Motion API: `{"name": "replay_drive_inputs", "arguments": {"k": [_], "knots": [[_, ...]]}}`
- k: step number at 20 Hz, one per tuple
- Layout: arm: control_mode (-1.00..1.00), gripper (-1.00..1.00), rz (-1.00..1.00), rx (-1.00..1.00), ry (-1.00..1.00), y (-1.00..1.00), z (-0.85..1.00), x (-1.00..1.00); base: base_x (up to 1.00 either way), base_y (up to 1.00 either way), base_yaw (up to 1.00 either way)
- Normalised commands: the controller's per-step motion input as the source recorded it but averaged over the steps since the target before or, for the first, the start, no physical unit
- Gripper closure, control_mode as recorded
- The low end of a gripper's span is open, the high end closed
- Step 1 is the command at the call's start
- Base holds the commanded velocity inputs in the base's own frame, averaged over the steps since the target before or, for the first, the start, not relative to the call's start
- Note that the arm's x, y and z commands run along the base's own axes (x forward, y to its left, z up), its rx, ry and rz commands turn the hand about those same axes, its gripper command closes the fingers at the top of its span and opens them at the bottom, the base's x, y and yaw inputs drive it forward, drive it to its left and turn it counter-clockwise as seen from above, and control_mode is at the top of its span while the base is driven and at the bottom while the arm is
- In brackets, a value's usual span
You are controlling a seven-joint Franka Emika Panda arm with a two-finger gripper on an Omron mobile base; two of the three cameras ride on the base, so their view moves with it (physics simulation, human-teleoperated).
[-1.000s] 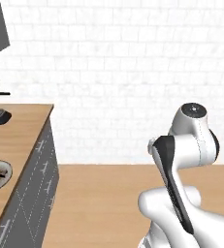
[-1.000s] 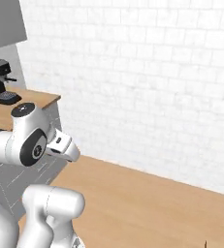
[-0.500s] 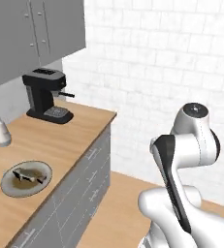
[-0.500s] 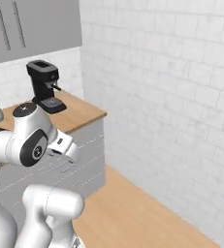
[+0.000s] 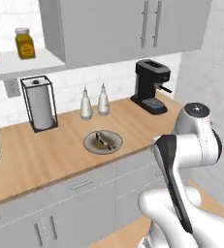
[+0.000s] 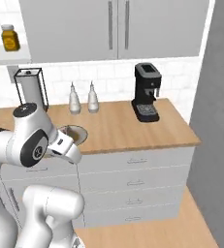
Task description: Pick up the knife from the drawer and place it on the cutting board. Then place the meat from the plate to the cutting board.
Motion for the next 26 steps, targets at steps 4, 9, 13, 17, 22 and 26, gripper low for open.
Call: {"name": "replay_drive_inputs", "arguments": {"k": [4,9,13,17,22,26], "knots": [[1.00,-1.00,0.00,0.00,0.00,0.00,0.00,0.00,0.02,-0.10,0.99],[1.00,-1.00,0.00,0.00,0.00,0.00,0.00,0.00,0.23,-0.24,0.73],[1.00,-1.00,0.00,0.00,0.00,0.00,0.00,0.00,0.08,-0.43,0.14],[1.00,-1.00,0.00,0.00,0.00,0.00,0.00,0.00,0.15,0.00,-0.44],[1.00,-1.00,0.00,0.00,0.00,0.00,0.00,0.00,0.23,0.18,-0.45],[1.00,-1.00,0.00,0.00,0.00,0.00,0.00,0.00,0.30,0.30,-0.04]]}}
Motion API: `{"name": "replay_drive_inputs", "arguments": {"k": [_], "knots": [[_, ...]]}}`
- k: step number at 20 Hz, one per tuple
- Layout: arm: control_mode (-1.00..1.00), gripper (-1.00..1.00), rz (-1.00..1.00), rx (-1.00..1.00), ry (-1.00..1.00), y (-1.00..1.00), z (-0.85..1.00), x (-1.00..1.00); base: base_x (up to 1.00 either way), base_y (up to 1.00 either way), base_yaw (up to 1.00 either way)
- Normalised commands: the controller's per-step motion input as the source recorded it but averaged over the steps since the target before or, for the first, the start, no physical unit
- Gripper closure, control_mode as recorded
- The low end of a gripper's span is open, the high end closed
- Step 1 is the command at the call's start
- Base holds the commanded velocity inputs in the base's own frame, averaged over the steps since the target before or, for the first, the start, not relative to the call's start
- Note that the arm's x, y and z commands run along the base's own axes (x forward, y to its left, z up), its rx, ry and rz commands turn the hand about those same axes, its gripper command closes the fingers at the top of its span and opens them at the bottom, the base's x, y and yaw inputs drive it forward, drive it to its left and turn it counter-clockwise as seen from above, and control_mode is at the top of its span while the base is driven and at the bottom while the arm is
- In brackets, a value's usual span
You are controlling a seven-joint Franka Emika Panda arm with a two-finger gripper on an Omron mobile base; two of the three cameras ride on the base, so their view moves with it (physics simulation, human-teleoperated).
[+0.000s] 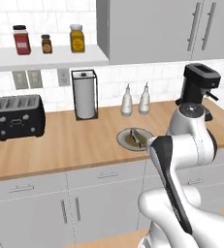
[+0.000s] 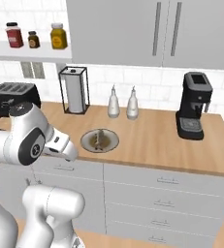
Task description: Pick up the knife from the drawer and place it on the cutting board. Then place the meat from the plate to the cutting board.
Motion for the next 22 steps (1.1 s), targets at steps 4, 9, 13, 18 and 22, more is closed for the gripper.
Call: {"name": "replay_drive_inputs", "arguments": {"k": [4,9,13,18,22], "knots": [[1.00,-1.00,0.00,0.00,0.00,0.00,0.00,0.00,0.69,0.03,0.00],[1.00,-1.00,0.00,0.00,0.00,0.00,0.00,0.00,0.65,-0.01,-0.01],[1.00,-1.00,0.00,0.00,0.00,0.00,0.00,0.00,0.28,0.00,-0.01],[1.00,-1.00,0.00,0.00,0.00,0.00,0.00,0.00,0.03,0.00,0.00],[1.00,-1.00,0.00,0.00,0.00,0.00,0.00,0.00,0.00,0.00,0.00]]}}
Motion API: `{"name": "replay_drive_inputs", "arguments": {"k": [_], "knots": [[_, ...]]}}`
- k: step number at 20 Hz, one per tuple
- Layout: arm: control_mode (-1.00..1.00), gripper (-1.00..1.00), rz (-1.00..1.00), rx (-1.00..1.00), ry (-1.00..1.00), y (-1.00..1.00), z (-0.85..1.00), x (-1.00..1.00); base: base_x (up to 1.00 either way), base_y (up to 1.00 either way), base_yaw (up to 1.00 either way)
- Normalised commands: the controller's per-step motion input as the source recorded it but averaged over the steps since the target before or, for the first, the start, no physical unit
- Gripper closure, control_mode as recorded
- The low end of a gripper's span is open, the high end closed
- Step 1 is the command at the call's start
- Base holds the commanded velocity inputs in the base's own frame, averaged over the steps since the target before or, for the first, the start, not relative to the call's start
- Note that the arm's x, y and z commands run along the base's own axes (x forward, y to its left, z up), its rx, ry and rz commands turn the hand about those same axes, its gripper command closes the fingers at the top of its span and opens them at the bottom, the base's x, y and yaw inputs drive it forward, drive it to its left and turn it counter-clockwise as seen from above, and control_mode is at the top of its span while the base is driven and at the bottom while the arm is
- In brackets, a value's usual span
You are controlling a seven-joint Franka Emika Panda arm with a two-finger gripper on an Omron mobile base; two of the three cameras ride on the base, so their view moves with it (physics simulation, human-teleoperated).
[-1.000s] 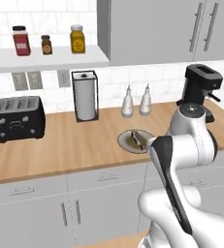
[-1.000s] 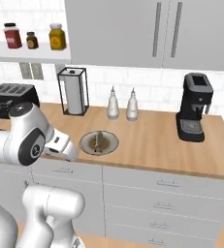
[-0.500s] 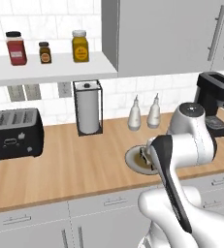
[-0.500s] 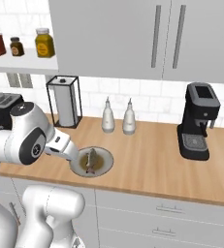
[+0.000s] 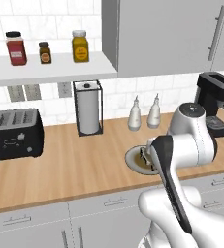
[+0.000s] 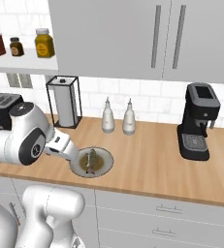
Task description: Pick up the knife from the drawer and place it on the cutting board. Then place the meat from the plate to the cutting board.
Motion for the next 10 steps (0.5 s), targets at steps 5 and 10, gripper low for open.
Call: {"name": "replay_drive_inputs", "arguments": {"k": [5,10], "knots": [[-1.00,-1.00,0.00,0.00,0.00,0.00,-0.02,0.07,0.00,0.00,0.00],[-1.00,-1.00,0.11,0.00,0.15,-0.10,-0.27,0.66,0.00,0.00,0.00]]}}
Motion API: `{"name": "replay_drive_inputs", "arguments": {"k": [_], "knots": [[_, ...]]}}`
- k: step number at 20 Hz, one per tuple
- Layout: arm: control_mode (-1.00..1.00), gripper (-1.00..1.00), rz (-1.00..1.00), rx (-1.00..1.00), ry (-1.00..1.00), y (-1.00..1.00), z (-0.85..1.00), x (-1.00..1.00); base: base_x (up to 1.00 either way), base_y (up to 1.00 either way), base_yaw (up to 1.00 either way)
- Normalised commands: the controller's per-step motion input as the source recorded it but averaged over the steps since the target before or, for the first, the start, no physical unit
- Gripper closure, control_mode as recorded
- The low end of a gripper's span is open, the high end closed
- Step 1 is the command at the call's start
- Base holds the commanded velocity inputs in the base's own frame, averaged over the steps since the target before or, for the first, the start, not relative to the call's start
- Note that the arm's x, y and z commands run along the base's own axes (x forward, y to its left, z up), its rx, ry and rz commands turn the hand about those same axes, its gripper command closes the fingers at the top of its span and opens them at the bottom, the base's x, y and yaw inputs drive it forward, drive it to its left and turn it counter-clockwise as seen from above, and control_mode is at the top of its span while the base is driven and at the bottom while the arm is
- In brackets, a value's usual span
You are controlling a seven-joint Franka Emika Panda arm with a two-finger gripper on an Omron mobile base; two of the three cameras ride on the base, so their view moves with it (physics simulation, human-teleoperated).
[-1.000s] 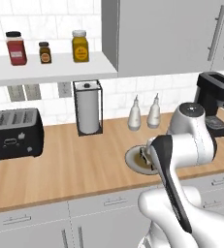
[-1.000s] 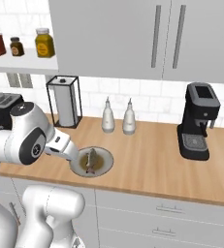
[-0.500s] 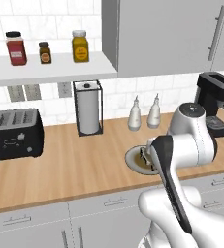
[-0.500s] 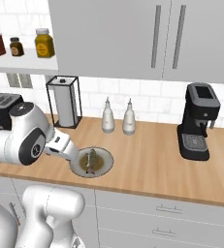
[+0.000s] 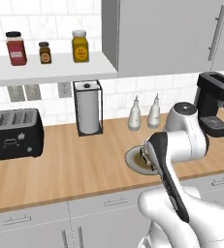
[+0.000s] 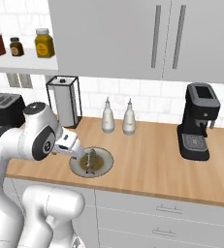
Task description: Pick up the knife from the drawer and place it on the cutting board. Then place the meat from the plate to the cutting board.
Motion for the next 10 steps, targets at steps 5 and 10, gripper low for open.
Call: {"name": "replay_drive_inputs", "arguments": {"k": [5,10], "knots": [[-1.00,-1.00,0.12,0.12,0.33,-0.48,-0.45,0.73,0.00,0.00,0.00],[-1.00,-1.00,0.01,0.00,0.15,-0.04,-0.59,0.44,0.00,0.00,0.00]]}}
